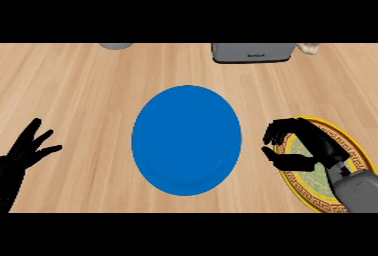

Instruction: Pick the eggplant from the plate and place it in the plate

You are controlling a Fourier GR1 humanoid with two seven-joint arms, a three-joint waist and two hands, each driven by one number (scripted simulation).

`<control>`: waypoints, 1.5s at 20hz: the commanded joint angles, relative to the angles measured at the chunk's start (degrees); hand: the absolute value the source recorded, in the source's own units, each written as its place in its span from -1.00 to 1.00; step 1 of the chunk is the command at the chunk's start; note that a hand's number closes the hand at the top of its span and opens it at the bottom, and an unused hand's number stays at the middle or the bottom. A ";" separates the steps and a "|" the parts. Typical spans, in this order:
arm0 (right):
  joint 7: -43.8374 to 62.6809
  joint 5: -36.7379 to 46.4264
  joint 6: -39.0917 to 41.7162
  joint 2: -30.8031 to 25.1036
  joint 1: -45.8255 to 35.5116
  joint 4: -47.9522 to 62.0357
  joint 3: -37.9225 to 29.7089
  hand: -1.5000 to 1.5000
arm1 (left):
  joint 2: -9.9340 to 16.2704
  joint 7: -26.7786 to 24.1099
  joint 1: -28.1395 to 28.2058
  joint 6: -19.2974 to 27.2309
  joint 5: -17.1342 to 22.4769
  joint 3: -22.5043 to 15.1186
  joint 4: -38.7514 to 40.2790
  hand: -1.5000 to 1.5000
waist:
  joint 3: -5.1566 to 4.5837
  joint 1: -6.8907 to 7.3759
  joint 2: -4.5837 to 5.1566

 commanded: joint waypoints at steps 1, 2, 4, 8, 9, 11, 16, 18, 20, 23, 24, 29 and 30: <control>-0.56 5.58 -11.13 4.61 6.07 1.84 0.62 -1.00 | -4.27 -3.99 -10.33 0.57 2.25 0.28 -3.92 0.00 | 0.12 -2.81 1.19; -0.80 5.47 -14.86 7.90 7.47 2.33 0.08 -1.00 | -3.40 -3.16 -12.02 -0.84 3.41 0.88 -4.07 0.00 | 0.17 -1.66 1.33; -7.30 6.00 -19.44 9.55 11.96 1.60 -0.94 -1.00 | -4.35 -3.54 -16.47 -1.05 3.96 1.70 0.13 0.00 | 0.16 -1.63 1.53; -9.31 7.53 -22.57 9.14 14.15 -3.49 -3.82 -1.00 | -4.87 -2.77 -22.35 -4.91 4.77 2.03 5.34 0.00 | 0.06 1.13 1.38; -11.80 7.54 -21.81 7.09 15.66 -3.20 -5.35 -1.00 | -6.65 -2.62 -23.69 -3.57 2.68 0.35 5.29 0.00 | 0.07 1.29 1.38; -4.04 11.76 -21.75 4.11 15.71 -12.17 -4.14 -1.00 | -6.80 -3.08 -21.27 -4.03 1.84 0.04 3.84 0.00 | 0.01 1.50 1.20; 16.84 16.98 -11.21 -4.81 8.78 -16.65 -3.06 -1.00 | -7.93 -2.08 -23.85 -3.40 1.09 -0.89 5.06 0.00 | -0.13 1.71 1.03; 23.01 16.83 -5.05 -9.25 6.74 -16.50 -3.64 -1.00 | -8.16 -3.77 -23.04 -3.93 1.28 -0.53 6.02 0.00 | -0.23 2.07 1.06; 28.64 17.70 0.81 -11.73 4.44 -14.52 -1.83 -1.00 | -8.28 -2.94 -25.24 -3.55 0.84 -0.61 6.92 0.00 | -0.26 2.50 1.34; 35.81 12.67 11.58 -15.54 2.33 -16.07 -1.85 -1.00 | -8.47 -3.83 -26.15 -4.91 1.32 -0.44 8.88 0.00 | -0.25 2.16 1.49; 40.09 12.74 14.26 -14.25 0.34 -16.97 0.49 -1.00 | -8.58 -4.52 -24.90 -4.93 0.84 -0.81 8.33 0.00 | -0.27 3.23 1.46; 51.50 3.65 26.78 -12.84 -4.03 -14.70 0.64 -1.00 | -8.45 -4.22 -27.37 -5.97 1.26 0.60 10.44 0.00 | -0.08 3.04 1.58; 53.83 2.89 27.58 -11.73 -4.11 -14.47 1.09 -1.00 | -7.84 -1.74 -27.14 -5.92 1.76 0.95 8.49 0.00 | -0.04 3.18 1.43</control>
